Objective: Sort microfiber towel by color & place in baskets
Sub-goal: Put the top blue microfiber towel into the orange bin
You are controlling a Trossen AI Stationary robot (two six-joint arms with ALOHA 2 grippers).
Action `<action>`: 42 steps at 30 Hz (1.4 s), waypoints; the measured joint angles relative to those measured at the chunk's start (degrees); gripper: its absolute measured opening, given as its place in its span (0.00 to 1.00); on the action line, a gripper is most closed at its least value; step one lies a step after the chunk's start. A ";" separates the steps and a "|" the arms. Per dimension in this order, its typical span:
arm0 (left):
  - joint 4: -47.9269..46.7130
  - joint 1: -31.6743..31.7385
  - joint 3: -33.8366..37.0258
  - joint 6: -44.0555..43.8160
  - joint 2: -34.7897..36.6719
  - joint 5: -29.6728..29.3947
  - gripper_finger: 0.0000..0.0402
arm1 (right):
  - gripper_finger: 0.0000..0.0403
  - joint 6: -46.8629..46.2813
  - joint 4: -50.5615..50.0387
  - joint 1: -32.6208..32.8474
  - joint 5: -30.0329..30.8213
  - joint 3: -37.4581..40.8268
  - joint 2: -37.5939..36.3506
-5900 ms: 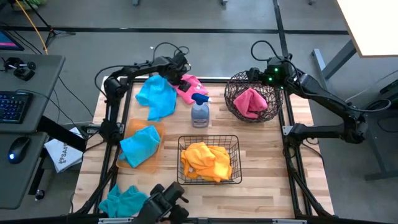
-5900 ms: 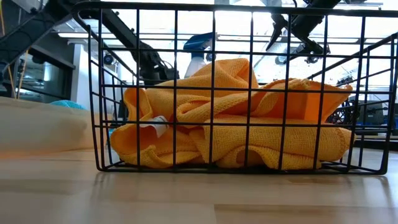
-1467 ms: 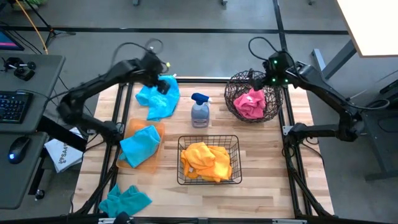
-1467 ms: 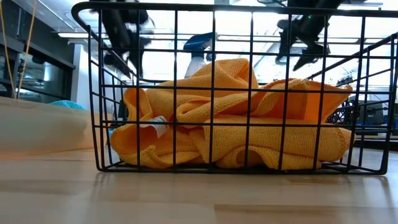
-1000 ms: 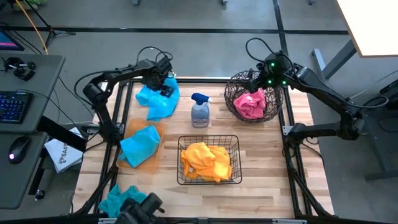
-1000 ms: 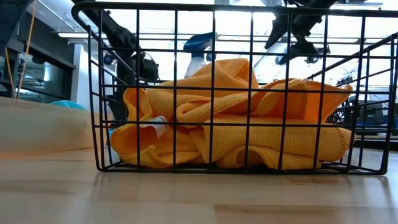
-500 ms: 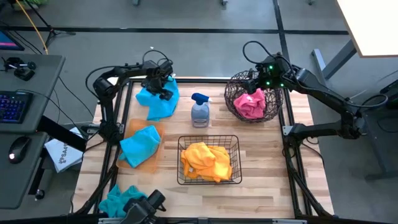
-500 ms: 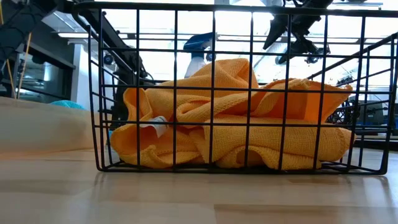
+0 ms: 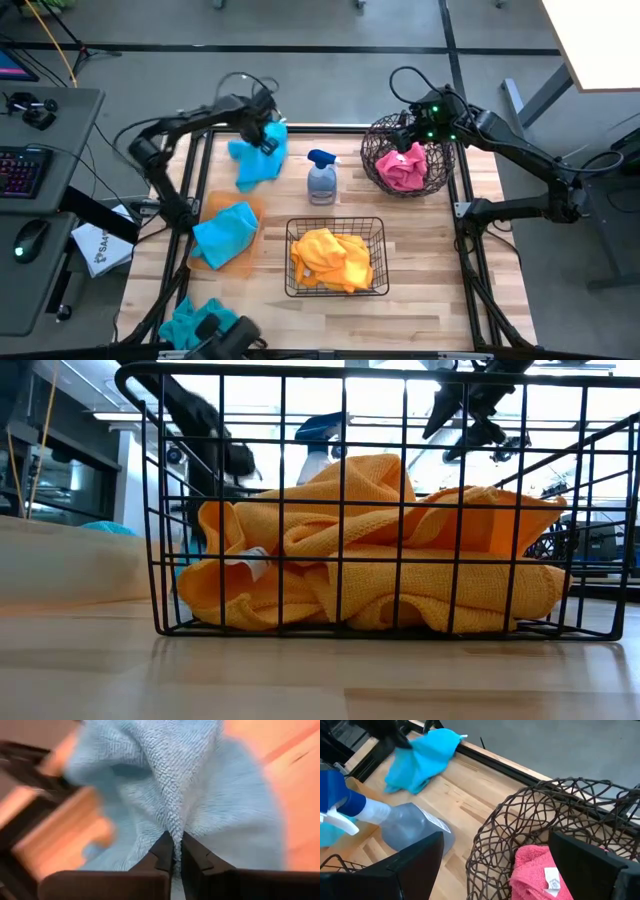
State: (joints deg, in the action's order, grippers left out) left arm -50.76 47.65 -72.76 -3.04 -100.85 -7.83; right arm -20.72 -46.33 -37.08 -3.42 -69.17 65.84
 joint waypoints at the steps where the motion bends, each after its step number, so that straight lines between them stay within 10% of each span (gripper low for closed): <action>1: 0.08 -0.06 0.01 -0.69 2.77 0.06 0.01 | 0.88 0.26 0.17 0.02 0.00 0.00 0.00; 11: 1.31 -4.94 -0.14 -10.92 35.31 4.65 0.00 | 0.88 2.76 9.14 0.01 -0.59 0.00 0.44; 19: -9.52 -20.99 -0.15 -24.27 51.25 4.68 0.00 | 0.88 0.77 16.85 3.13 -4.09 0.00 2.82; 31: -37.92 -43.41 -0.14 -32.75 49.12 -5.80 0.00 | 0.88 -13.83 18.12 16.53 0.19 0.00 8.46; 42: -22.87 -61.58 14.40 -33.06 45.65 -5.66 0.00 | 0.88 -26.56 20.83 30.38 13.20 0.00 9.66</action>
State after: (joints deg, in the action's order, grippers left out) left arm -73.64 -13.93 -58.36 -36.10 -55.19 -13.49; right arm -47.29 -25.50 -6.70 9.78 -69.17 75.50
